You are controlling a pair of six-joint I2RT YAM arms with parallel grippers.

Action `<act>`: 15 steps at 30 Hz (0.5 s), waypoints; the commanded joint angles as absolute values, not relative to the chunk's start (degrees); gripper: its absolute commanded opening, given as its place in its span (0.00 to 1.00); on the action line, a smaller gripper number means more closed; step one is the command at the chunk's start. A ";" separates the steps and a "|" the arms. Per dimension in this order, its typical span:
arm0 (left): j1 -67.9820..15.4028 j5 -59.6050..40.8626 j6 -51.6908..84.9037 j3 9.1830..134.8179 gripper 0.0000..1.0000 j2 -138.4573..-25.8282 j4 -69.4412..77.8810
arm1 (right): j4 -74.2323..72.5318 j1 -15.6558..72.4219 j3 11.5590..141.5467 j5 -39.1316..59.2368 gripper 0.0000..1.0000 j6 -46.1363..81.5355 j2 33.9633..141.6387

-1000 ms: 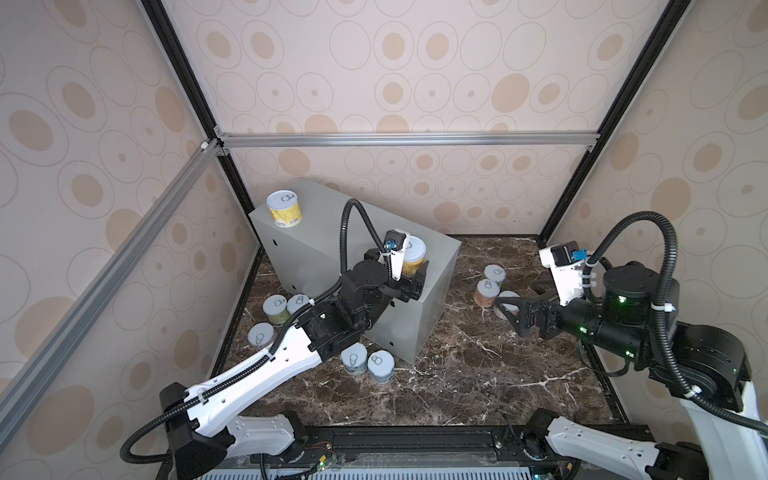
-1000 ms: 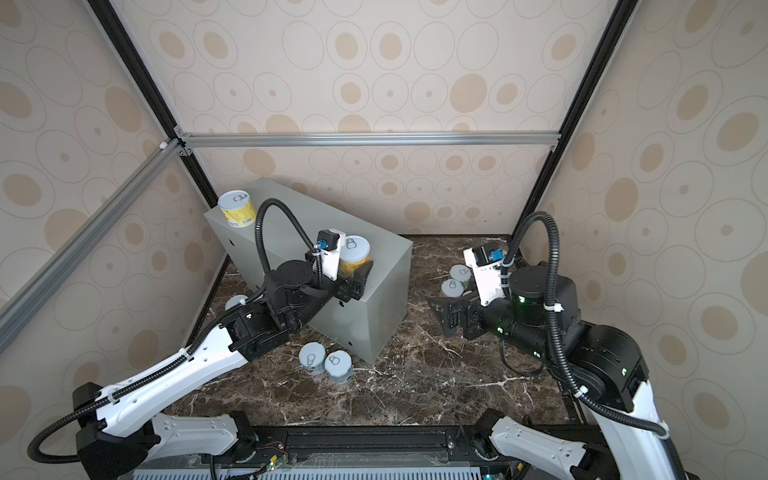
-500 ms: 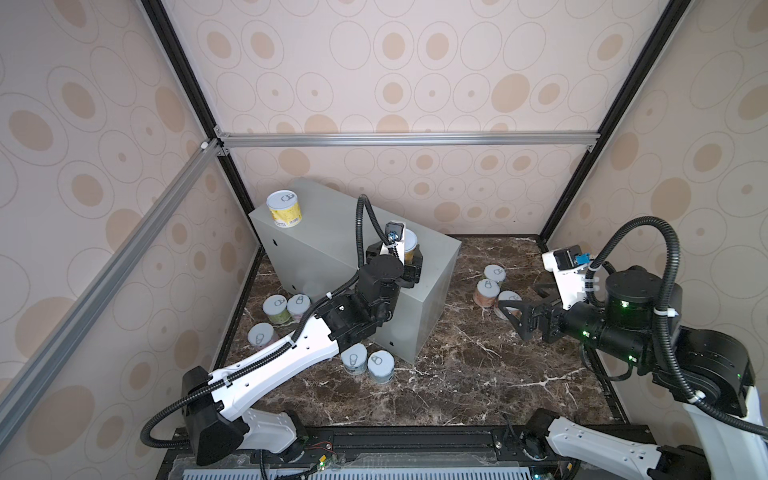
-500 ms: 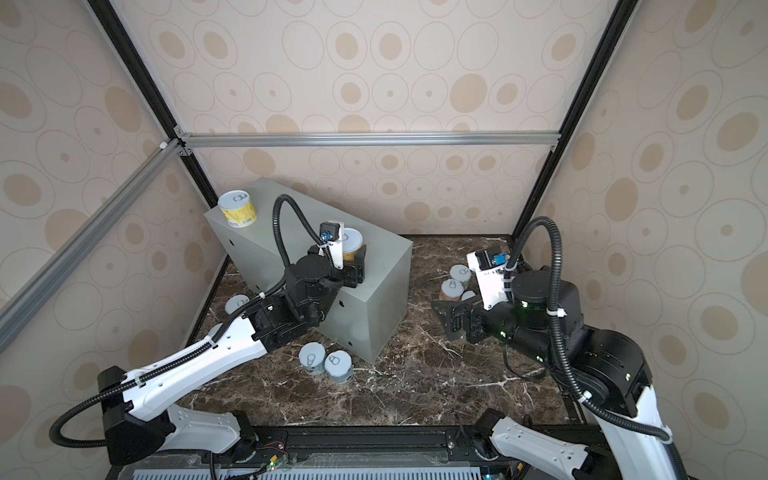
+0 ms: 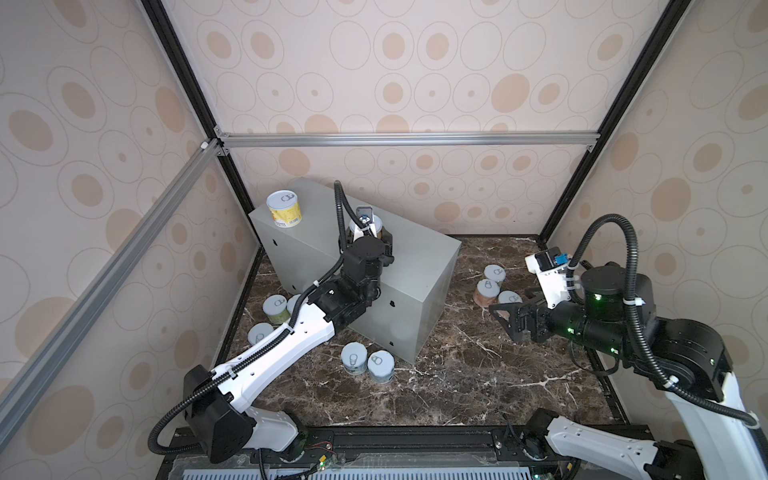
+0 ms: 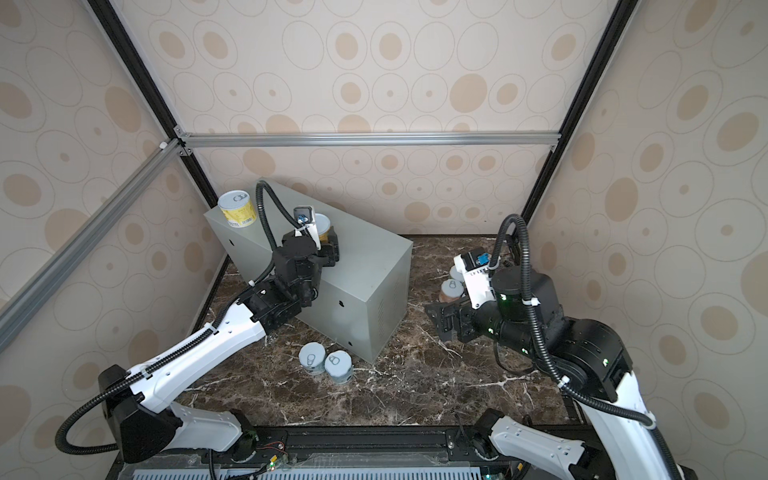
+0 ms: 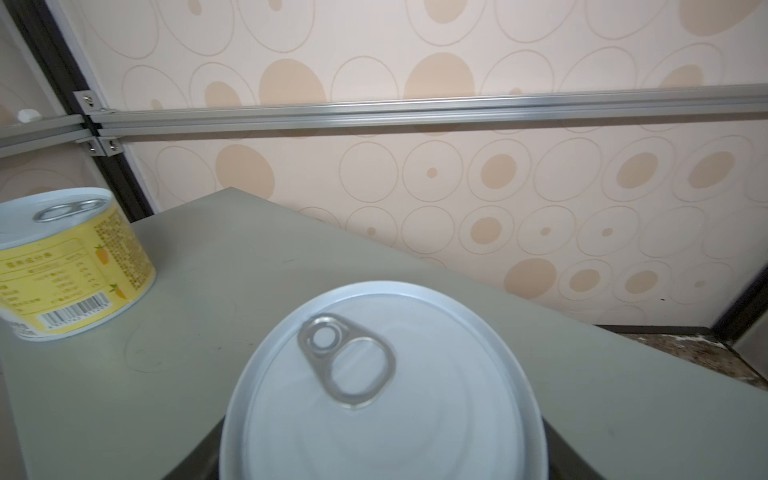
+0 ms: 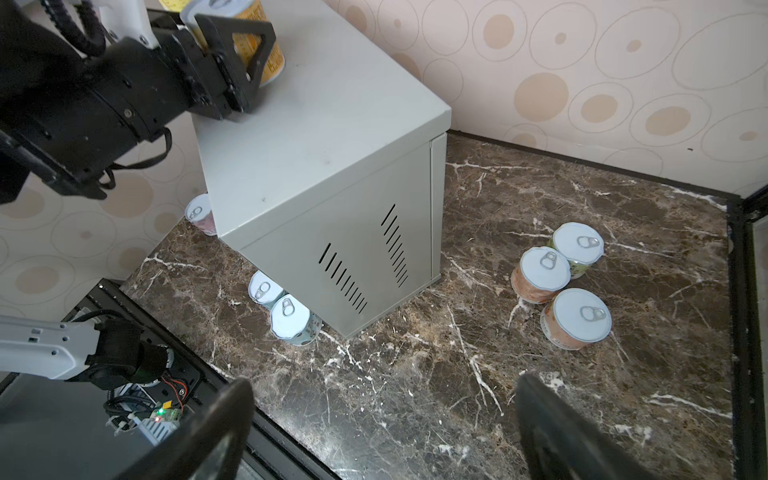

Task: Place and organize the canned foods onto the counter
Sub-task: 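Move the orange can toward the yellow can while the right gripper lowers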

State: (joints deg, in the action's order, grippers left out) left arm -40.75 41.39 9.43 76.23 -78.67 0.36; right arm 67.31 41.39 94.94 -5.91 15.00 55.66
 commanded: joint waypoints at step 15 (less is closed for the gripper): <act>-25.79 36.65 11.66 88.72 0.72 -90.08 5.27 | 66.09 41.18 99.31 -2.04 1.00 15.11 66.12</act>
State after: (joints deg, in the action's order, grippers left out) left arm -27.40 37.17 10.37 85.01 -89.08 3.01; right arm 66.83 41.39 97.01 -3.11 15.38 65.10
